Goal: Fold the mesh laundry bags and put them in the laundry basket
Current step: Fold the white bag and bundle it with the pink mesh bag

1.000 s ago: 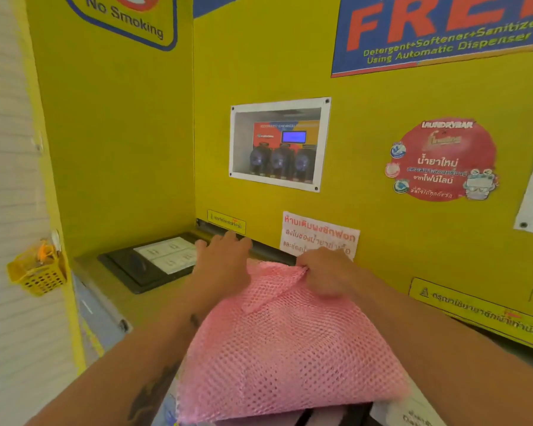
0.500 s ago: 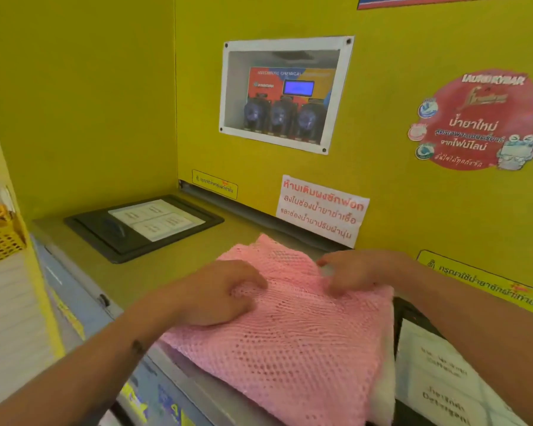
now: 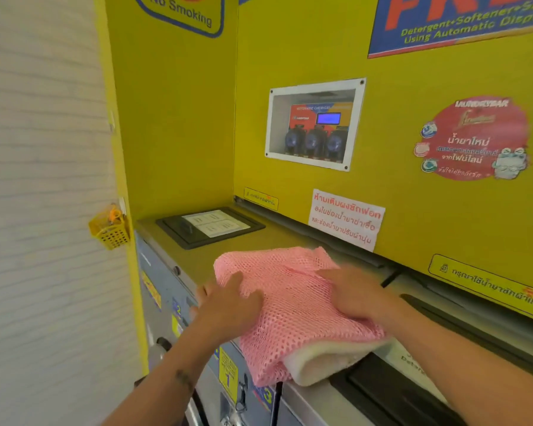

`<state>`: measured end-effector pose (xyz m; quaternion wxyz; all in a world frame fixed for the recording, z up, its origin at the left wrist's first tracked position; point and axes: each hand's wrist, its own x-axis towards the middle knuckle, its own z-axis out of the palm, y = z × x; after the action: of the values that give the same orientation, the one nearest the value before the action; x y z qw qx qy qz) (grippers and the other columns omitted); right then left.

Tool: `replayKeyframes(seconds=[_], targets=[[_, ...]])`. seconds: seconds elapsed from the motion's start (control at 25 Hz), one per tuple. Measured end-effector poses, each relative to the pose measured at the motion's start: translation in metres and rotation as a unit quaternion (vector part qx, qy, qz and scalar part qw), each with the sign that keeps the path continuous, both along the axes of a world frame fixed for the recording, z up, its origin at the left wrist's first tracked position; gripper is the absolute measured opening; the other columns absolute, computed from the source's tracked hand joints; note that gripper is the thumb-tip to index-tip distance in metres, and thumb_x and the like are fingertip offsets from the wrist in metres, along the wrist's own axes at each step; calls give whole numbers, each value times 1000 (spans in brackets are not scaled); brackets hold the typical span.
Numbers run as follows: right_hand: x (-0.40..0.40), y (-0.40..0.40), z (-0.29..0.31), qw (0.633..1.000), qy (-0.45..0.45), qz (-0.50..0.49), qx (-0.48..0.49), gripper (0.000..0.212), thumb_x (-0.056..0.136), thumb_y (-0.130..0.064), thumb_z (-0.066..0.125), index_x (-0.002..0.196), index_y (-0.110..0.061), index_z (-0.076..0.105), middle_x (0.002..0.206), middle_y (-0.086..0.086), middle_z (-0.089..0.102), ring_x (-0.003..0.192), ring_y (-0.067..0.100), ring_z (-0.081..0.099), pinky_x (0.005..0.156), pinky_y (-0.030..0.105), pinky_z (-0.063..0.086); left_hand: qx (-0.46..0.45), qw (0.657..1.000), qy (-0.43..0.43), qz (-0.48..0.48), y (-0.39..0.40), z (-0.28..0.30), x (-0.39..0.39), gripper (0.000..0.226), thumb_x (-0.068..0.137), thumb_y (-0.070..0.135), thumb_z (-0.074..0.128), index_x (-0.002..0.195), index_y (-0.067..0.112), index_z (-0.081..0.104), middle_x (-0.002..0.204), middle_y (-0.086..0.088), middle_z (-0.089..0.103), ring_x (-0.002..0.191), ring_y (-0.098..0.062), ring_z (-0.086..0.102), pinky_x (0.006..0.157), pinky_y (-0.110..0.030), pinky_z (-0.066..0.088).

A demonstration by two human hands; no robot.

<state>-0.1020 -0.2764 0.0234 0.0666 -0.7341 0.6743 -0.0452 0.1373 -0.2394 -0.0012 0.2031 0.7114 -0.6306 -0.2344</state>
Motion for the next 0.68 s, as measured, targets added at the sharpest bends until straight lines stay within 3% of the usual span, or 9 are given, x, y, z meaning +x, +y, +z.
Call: replayKeyframes(seconds=[0.08,0.16,0.24,0.32,0.44,0.52,0.56,0.6,0.68], targets=[[-2,12,-2,998,-40,-23,34,64,86,-33,31,150,-33,37,157,12,36,137,30,41,109,43,39,-11,997,52,48,22,2,-6,70,88,55,45,151,40,19,158,-15,9,145,-41,6,116,-56,20],[0,27,-2,995,-73,-35,53,72,83,-47,31,153,-30,31,159,14,31,140,33,36,111,46,36,-4,985,159,70,45,-1,-12,70,88,46,50,152,43,20,158,-15,9,144,-39,16,116,-49,24],[8,43,-3,993,-97,-17,57,74,83,-55,36,153,-33,28,160,13,27,142,37,31,113,48,33,-13,949,305,81,68,-7,-13,74,82,44,56,149,46,24,159,-11,21,137,-37,36,113,-49,33],[25,61,-6,992,-119,22,43,73,84,-52,49,152,-39,28,160,13,23,142,38,30,113,50,33,-43,902,414,113,88,-9,-7,73,83,31,64,146,44,31,148,-6,36,121,-34,51,103,-52,44],[57,85,-8,981,-180,52,46,79,84,-25,61,151,-43,25,162,15,6,137,38,38,105,42,45,-101,881,435,157,118,-15,12,73,83,-2,63,140,38,43,135,-7,42,100,-29,58,84,-47,55],[81,96,-5,962,-252,75,65,85,83,-6,59,151,-43,26,163,12,-2,119,33,56,72,29,55,-128,873,439,170,136,-14,28,75,82,-12,56,139,35,46,131,-8,45,91,-23,60,62,-35,57],[95,102,-4,951,-285,93,74,88,81,1,57,151,-43,27,162,10,0,105,28,63,58,25,53,-142,875,428,174,147,-15,39,75,84,-13,53,141,35,45,129,-6,45,89,-21,61,54,-28,55],[110,108,-4,940,-313,111,82,91,80,5,56,151,-45,26,161,8,3,96,25,64,52,23,51,-155,881,409,178,156,-15,49,74,86,-12,51,142,35,43,128,-2,44,90,-20,60,51,-23,53],[143,119,-9,920,-349,155,93,99,79,7,56,151,-49,19,163,3,10,93,17,62,55,26,56,-182,891,372,186,172,-22,80,73,89,-8,51,143,39,41,127,2,43,91,-16,58,55,-22,51]])
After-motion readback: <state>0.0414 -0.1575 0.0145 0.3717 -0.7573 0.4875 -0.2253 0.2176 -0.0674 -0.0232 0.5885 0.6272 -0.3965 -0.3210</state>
